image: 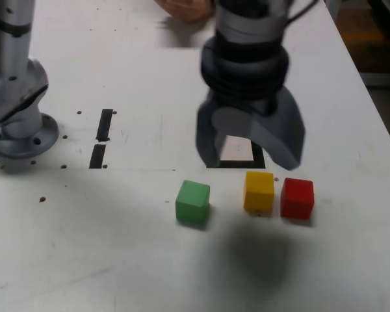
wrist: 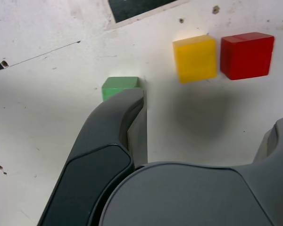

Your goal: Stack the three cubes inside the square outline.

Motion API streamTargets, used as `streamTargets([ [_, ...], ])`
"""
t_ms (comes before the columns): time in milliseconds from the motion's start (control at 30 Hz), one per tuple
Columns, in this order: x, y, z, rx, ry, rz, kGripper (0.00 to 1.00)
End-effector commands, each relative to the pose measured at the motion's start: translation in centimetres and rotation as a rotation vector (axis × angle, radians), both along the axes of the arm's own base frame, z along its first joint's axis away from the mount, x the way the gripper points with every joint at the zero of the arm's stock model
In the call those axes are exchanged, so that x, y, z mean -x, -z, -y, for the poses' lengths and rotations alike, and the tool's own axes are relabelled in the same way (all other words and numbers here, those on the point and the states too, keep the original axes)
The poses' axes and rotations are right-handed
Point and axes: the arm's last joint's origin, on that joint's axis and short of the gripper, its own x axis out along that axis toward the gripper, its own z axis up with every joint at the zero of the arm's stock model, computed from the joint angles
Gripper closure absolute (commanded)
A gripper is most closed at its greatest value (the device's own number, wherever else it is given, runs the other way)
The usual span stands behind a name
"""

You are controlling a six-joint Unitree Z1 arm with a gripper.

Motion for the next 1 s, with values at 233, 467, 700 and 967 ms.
streamTargets([
  [233,-4.2,1.4,1.3,0.025,0.021,0.003,0.08],
  [467,-6.1,3.5,1.1,0.022,0.011,-0.026,0.09],
  [700,-7.5,4.6,0.8,0.022,0.008,-0.032,0.09],
  [967,-8.9,5.9,0.3,0.019,-0.004,-0.042,0.09],
])
